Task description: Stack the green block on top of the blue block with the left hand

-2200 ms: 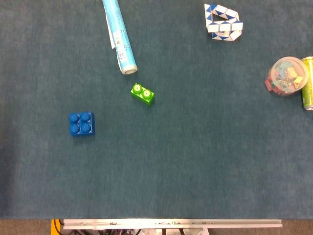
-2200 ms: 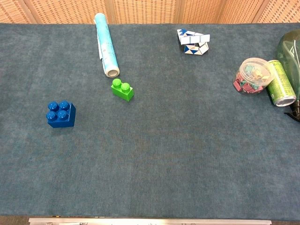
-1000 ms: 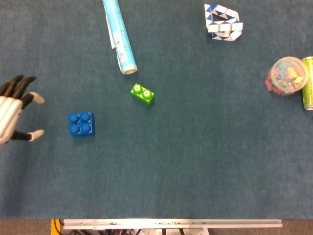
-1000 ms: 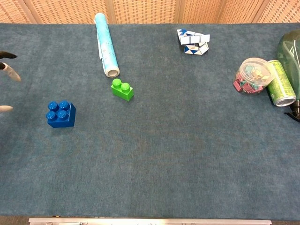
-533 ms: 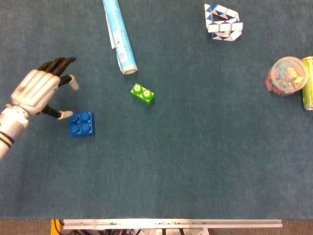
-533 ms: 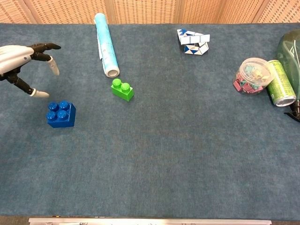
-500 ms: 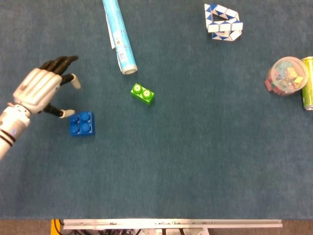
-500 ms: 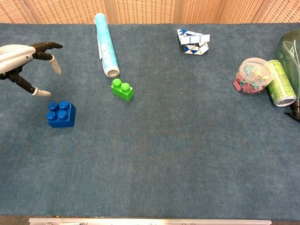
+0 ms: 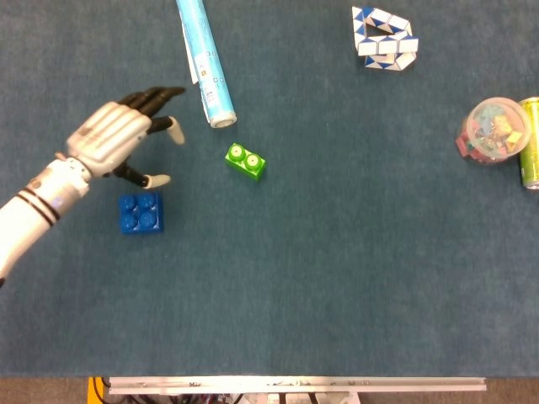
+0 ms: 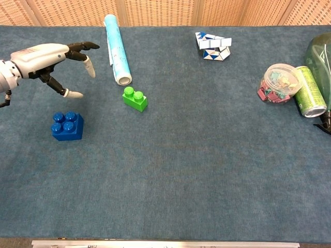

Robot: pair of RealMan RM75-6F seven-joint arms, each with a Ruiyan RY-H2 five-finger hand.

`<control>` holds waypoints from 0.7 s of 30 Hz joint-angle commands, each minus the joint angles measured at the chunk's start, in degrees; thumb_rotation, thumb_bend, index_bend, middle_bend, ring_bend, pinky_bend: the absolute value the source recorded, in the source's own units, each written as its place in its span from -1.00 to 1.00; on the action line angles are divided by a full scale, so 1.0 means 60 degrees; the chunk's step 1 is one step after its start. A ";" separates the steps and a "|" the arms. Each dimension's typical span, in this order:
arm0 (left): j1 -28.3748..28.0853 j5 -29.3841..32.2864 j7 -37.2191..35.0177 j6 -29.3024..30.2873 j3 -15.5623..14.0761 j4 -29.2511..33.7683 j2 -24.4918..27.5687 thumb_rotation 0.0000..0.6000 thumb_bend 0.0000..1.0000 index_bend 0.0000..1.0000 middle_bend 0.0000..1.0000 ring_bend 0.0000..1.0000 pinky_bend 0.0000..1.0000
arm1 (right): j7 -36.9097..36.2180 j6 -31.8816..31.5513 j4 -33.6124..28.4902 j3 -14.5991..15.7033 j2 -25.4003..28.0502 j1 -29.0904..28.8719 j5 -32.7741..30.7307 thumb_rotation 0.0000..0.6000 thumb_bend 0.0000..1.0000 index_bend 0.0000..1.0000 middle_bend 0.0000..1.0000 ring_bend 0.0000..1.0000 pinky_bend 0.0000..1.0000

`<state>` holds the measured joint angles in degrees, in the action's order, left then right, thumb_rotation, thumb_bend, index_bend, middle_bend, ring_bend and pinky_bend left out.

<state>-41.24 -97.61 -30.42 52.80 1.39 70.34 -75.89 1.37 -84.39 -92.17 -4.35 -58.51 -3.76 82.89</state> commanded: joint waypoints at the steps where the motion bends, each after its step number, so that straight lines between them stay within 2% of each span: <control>1: -0.0350 -0.0199 -0.0215 -0.0215 -0.0169 -0.0327 -0.0272 1.00 -0.65 -0.25 -0.94 -1.00 -0.75 | 0.0039 0.0084 0.0045 -0.0035 -0.0005 -0.0009 -0.0124 1.00 -0.80 -0.57 -0.48 -0.74 -0.73; 7: -0.0847 -0.0353 -0.0244 -0.0315 -0.0293 -0.0824 -0.0726 1.00 -0.65 -0.29 -0.98 -1.00 -0.75 | 0.0011 0.0176 0.0092 -0.0106 0.0022 -0.0008 -0.0332 1.00 -0.80 -0.57 -0.48 -0.74 -0.73; 14: -0.1165 -0.0350 -0.0238 -0.0342 -0.0466 -0.1390 -0.1184 1.00 -0.65 -0.57 -1.00 -1.00 -0.75 | -0.0172 0.0128 0.0093 -0.0163 0.0119 0.0050 -0.0411 1.00 -0.80 -0.57 -0.48 -0.74 -0.73; 21: -0.1472 -0.0319 -0.0403 -0.0410 -0.0614 -0.1773 -0.1524 1.00 -0.65 -0.59 -1.00 -1.00 -0.75 | -0.0299 0.0195 0.0094 -0.0159 0.0170 0.0061 -0.0432 1.00 -0.80 -0.57 -0.48 -0.74 -0.73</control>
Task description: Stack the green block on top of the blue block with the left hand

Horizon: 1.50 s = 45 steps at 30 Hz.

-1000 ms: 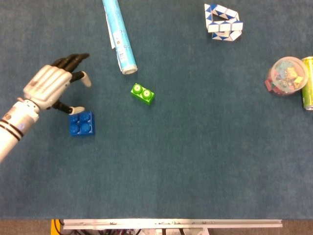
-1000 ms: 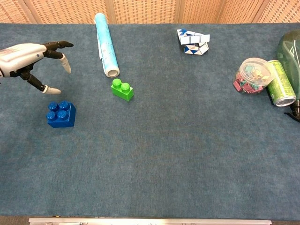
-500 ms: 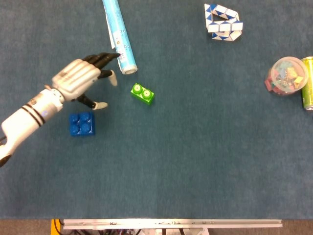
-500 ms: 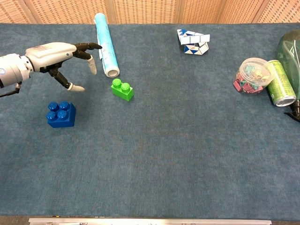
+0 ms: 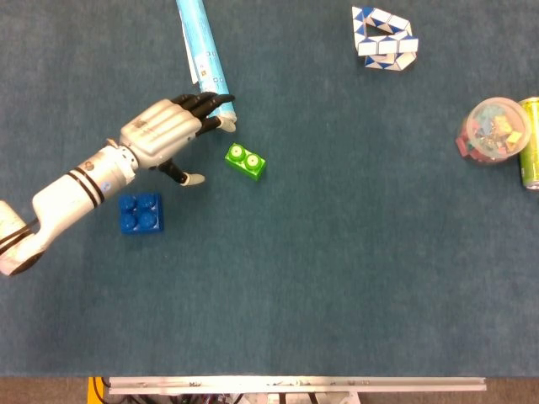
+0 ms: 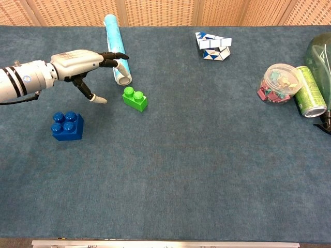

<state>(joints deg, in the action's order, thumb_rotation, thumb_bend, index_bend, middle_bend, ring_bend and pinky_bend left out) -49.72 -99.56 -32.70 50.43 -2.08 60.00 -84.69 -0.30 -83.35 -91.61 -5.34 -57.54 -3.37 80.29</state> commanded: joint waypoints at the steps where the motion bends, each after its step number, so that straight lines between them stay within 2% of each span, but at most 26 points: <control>1: -0.0102 0.0013 -0.0023 -0.0019 -0.0059 -0.0080 -0.0094 1.00 -0.65 -0.59 -1.00 -1.00 -0.75 | -0.0036 0.0033 0.0001 0.0009 0.0012 -0.0005 0.0005 1.00 -0.80 -0.57 -0.48 -0.74 -0.73; 16: -0.0715 0.0327 0.0480 -0.0643 -0.0176 -0.0119 -0.0501 1.00 -0.65 -0.47 -1.00 -1.00 -0.75 | -0.0423 0.0110 0.0001 0.0009 0.0155 0.0023 0.0022 1.00 -0.80 -0.57 -0.48 -0.74 -0.73; 33: -0.1148 0.0653 0.0992 -0.1190 -0.0279 -0.0620 -0.1077 1.00 -0.65 -0.43 -1.00 -1.00 -0.75 | -0.0523 0.0118 -0.0064 0.0009 0.0249 0.0062 0.0012 1.00 -0.80 -0.57 -0.48 -0.74 -0.73; 45: -0.1200 0.0850 0.1397 -0.1269 -0.0327 -0.0818 -0.1295 1.00 -0.47 -0.29 -1.00 -1.00 -0.75 | -0.0520 0.0144 -0.0062 0.0014 0.0258 0.0065 0.0010 1.00 -0.80 -0.57 -0.48 -0.74 -0.73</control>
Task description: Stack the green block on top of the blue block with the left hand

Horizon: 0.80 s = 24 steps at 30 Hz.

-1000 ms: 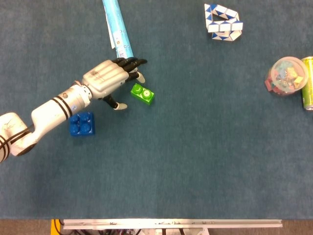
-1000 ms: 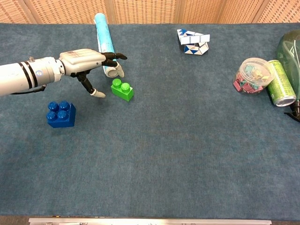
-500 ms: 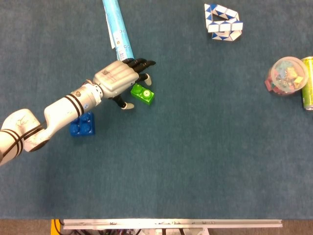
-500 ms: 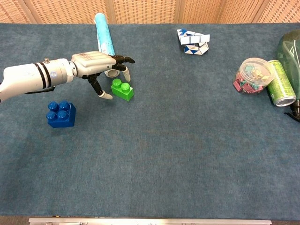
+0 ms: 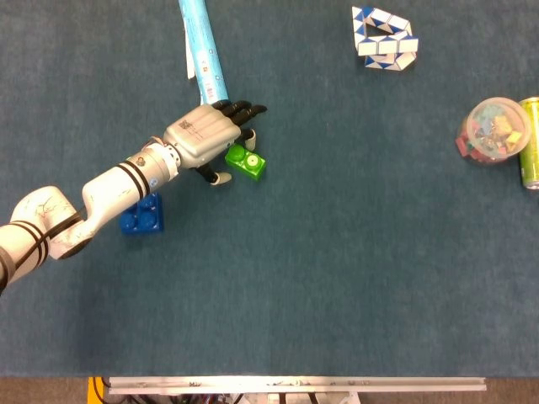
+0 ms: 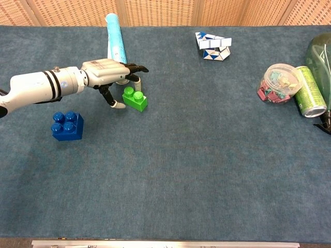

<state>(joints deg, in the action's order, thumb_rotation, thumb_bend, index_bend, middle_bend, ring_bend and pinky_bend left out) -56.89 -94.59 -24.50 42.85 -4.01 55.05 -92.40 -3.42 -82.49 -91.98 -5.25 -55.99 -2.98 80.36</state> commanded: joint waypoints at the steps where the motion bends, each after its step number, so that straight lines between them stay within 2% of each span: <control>1: -0.0010 0.0044 0.0057 -0.0011 -0.0003 0.0020 -0.0013 1.00 -0.46 -0.28 -1.00 -1.00 -0.75 | 0.0001 0.0002 0.0000 0.0000 0.0000 0.0000 0.0000 1.00 -0.80 -0.57 -0.48 -0.74 -0.73; 17: 0.0033 0.0282 0.0566 -0.0037 -0.0006 0.0205 -0.0042 1.00 -0.43 -0.07 -1.00 -1.00 -0.75 | -0.0052 -0.0041 -0.0040 0.0007 0.0035 0.0024 0.0057 1.00 -0.80 -0.57 -0.48 -0.74 -0.73; 24: 0.0072 0.0374 0.0788 0.0061 0.0045 0.0629 0.0213 1.00 -0.43 -0.05 -1.00 -1.00 -0.75 | -0.0044 -0.0043 -0.0047 0.0016 0.0037 0.0030 0.0069 1.00 -0.80 -0.57 -0.48 -0.74 -0.73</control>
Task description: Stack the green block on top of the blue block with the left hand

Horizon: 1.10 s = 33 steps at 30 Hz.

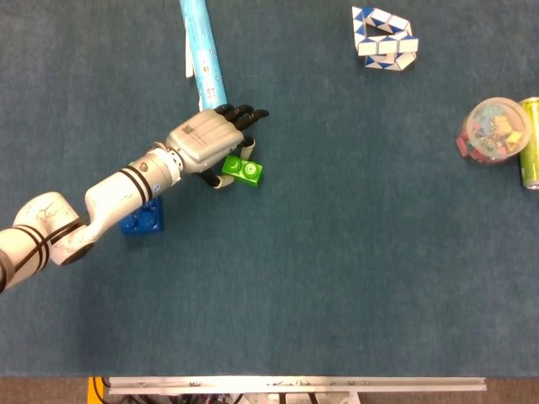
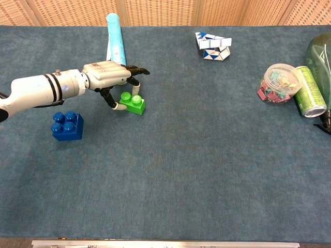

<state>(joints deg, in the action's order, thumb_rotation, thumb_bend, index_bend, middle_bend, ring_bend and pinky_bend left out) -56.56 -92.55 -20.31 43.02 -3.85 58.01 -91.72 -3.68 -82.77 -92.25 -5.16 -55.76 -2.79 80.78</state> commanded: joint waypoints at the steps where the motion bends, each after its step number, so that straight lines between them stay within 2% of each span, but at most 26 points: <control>1: 0.0027 0.0062 0.0175 0.0038 0.0031 0.0257 0.0181 1.00 -0.43 -0.05 -1.00 -1.00 -0.75 | 0.0003 0.0009 -0.0004 0.0004 -0.0001 -0.0002 0.0001 1.00 -0.80 -0.57 -0.48 -0.74 -0.73; 11: 0.0253 0.0783 0.1361 -0.0023 0.0329 0.1967 0.1305 1.00 -0.43 -0.04 -1.00 -1.00 -0.75 | 0.0043 0.0018 -0.0037 0.0044 -0.0021 -0.0011 0.0083 1.00 -0.80 -0.57 -0.48 -0.74 -0.73; 21: 0.0787 0.3203 0.4062 -0.0098 0.0921 0.4345 0.2653 1.00 -0.43 -0.04 -1.00 -1.00 -0.75 | 0.0049 -0.0016 -0.0101 0.0108 -0.0025 -0.0011 0.0248 1.00 -0.80 -0.57 -0.48 -0.74 -0.73; 33: 0.1030 0.6969 0.7918 0.1070 0.0796 0.6541 0.3458 1.00 -0.43 -0.04 -1.00 -1.00 -0.75 | -0.0247 0.0274 -0.0023 0.0123 0.0041 -0.0114 0.0179 1.00 -0.80 -0.57 -0.48 -0.74 -0.73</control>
<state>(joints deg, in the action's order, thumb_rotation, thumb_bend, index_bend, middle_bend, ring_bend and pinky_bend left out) -50.65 -55.67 22.62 46.93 1.34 93.76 -72.48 -4.96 -81.35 -92.50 -4.42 -55.61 -3.35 81.99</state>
